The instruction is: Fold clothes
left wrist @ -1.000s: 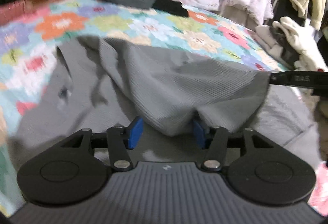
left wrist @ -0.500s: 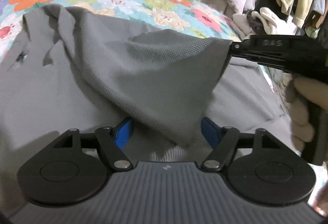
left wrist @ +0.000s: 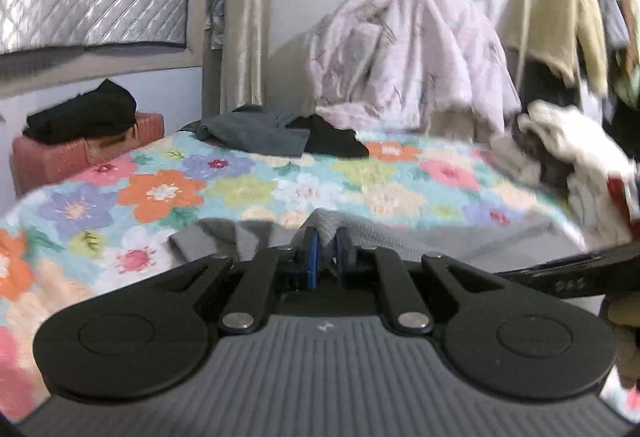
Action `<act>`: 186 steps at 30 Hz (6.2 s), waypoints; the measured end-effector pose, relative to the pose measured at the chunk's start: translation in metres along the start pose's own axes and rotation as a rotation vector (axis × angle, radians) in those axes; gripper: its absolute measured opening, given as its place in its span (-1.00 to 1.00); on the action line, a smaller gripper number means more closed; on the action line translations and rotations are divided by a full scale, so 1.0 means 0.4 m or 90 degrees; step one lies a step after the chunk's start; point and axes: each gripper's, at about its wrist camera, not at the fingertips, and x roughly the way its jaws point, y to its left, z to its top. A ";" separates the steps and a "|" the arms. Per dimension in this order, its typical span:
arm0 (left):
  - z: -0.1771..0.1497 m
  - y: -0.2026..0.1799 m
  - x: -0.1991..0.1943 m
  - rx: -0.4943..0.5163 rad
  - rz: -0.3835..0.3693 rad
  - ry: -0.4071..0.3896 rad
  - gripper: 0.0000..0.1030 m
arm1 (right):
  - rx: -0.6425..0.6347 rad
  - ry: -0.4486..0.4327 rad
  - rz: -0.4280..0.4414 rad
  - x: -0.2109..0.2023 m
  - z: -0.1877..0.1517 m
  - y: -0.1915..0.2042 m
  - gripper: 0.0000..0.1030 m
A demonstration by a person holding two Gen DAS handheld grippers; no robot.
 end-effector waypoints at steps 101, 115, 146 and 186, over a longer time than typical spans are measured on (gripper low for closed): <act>0.083 -0.152 0.401 -0.046 -0.166 0.227 0.16 | 0.454 -0.152 -0.202 -0.101 -0.006 -0.720 -0.89; 0.046 0.213 0.221 -0.091 0.063 0.243 0.22 | 0.265 -0.096 -0.321 -0.145 0.052 -0.690 0.06; 0.236 0.223 -0.017 0.340 0.130 0.104 0.45 | 0.266 -0.119 -0.283 -0.884 -0.254 -0.323 0.07; -0.059 -0.683 0.210 0.189 -0.508 0.131 0.24 | 0.373 -0.180 -0.015 -0.383 -0.187 -0.506 -0.82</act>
